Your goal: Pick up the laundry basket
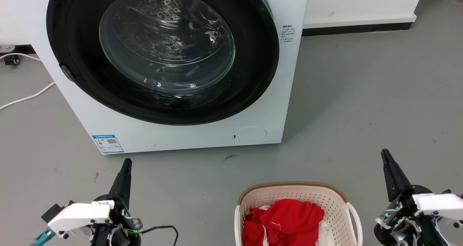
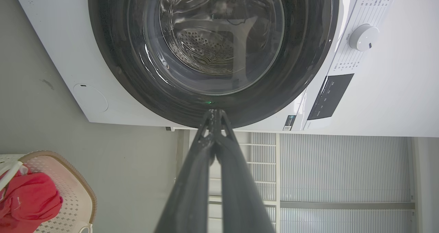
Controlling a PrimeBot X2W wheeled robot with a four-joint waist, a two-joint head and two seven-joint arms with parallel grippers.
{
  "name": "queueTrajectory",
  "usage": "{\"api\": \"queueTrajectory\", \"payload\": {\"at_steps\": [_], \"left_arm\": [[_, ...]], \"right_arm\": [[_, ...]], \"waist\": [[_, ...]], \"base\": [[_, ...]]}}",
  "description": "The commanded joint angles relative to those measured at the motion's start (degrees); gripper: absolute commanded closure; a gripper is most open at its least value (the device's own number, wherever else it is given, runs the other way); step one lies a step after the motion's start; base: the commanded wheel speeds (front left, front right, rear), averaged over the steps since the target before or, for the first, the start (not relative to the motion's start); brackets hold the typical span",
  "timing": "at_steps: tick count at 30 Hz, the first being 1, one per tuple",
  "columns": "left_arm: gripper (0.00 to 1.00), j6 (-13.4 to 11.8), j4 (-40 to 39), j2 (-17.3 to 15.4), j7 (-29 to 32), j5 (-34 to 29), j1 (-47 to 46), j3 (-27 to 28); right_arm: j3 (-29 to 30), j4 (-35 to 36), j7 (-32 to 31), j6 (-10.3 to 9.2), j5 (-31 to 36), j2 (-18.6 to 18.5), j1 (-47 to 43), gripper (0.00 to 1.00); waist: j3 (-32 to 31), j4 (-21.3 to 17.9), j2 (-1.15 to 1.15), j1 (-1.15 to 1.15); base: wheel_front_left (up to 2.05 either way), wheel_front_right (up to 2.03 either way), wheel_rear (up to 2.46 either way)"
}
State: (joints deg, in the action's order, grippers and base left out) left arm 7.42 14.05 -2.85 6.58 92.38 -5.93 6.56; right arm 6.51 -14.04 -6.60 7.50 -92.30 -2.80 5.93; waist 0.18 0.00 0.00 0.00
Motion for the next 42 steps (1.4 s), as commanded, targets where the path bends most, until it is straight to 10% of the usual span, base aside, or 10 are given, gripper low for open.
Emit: {"api": "queueTrajectory", "payload": {"at_steps": [1, 23, 24, 42], "left_arm": [[1.00, 0.3, 0.0, 0.0, 0.1, 0.1, -0.5, 0.1], [1.00, 0.0, 0.3, 0.1, -0.1, 0.0, 0.2, -0.1], [0.00, -0.1, 0.9, 0.1, -0.1, 0.0, 0.6, -0.1], [0.00, -1.8, -2.2, 0.1, -4.9, -17.5, 1.2, -2.1]], "right_arm": [[0.0, 0.0, -0.1, -0.02, -0.2, -0.2, 0.6, 1.00], [0.0, -0.4, 0.1, 0.00, 0.1, 0.0, -0.3, 1.00], [-0.1, -0.9, 0.1, 0.00, 0.1, 0.1, -0.7, 0.00], [-0.4, 3.9, 4.9, -0.01, 19.6, 0.1, -2.9, 0.00]], "waist": [[0.0, 0.0, 0.00, 0.00], [0.0, 0.0, 0.00, 0.00], [0.0, 0.0, 0.00, 0.00], [0.2, -0.1, 0.00, 0.00]], "base": [[0.00, 0.00, 0.00], [0.00, 0.00, 0.00], [0.00, 0.00, 0.00], [0.00, 0.00, 0.00]]}}
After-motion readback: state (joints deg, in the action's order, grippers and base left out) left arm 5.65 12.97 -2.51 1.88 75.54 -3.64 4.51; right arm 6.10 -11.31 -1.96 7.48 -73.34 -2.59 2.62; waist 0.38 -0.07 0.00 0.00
